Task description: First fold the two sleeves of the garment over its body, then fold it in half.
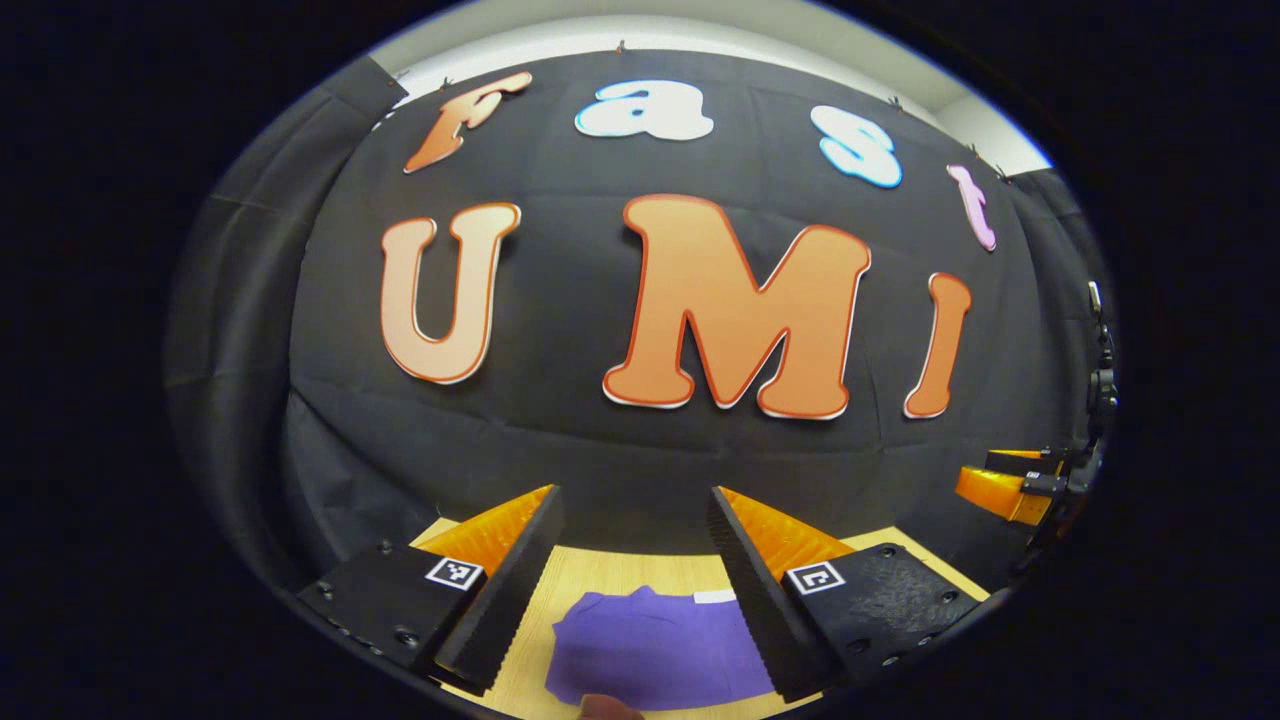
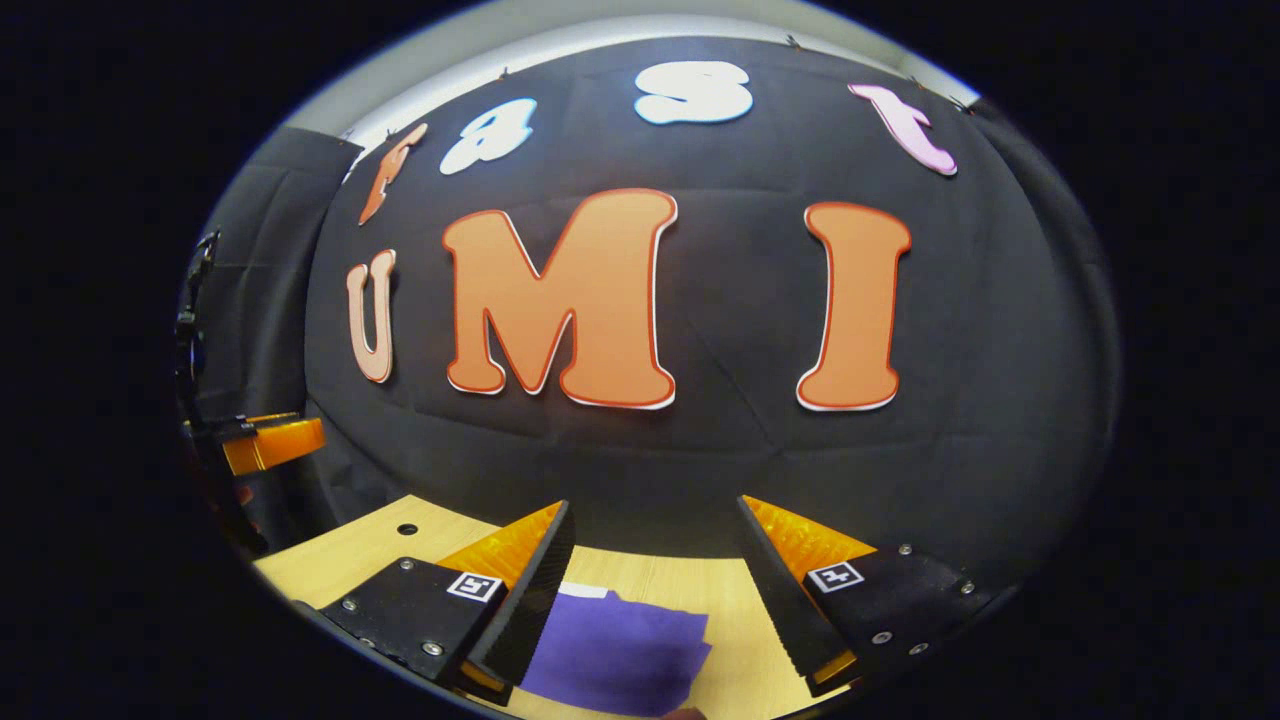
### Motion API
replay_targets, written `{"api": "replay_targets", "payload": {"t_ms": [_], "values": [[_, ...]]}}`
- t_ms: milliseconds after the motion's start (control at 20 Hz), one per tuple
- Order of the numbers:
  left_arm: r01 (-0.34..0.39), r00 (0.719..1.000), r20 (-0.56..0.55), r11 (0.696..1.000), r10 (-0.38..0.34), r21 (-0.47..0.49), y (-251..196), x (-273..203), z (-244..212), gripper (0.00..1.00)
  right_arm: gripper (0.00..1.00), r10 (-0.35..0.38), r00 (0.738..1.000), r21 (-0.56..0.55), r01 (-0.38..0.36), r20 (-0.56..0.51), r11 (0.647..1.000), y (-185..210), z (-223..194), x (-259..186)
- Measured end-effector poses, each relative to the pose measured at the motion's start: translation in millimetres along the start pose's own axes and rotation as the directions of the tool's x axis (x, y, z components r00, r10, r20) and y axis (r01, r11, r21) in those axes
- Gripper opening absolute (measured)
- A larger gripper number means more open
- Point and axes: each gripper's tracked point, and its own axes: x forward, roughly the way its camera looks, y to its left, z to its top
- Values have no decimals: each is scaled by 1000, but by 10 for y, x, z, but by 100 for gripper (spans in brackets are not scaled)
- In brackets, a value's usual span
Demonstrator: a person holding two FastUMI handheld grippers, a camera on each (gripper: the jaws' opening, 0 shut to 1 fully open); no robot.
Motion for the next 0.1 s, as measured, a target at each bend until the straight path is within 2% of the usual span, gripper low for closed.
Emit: {"api": "replay_targets", "payload": {"t_ms": [100], "values": [[-8,1000,23,1000,8,2,-17,-190,7,94,95,-1,1000,-22,1,8,1000,55,-46,-89]]}}
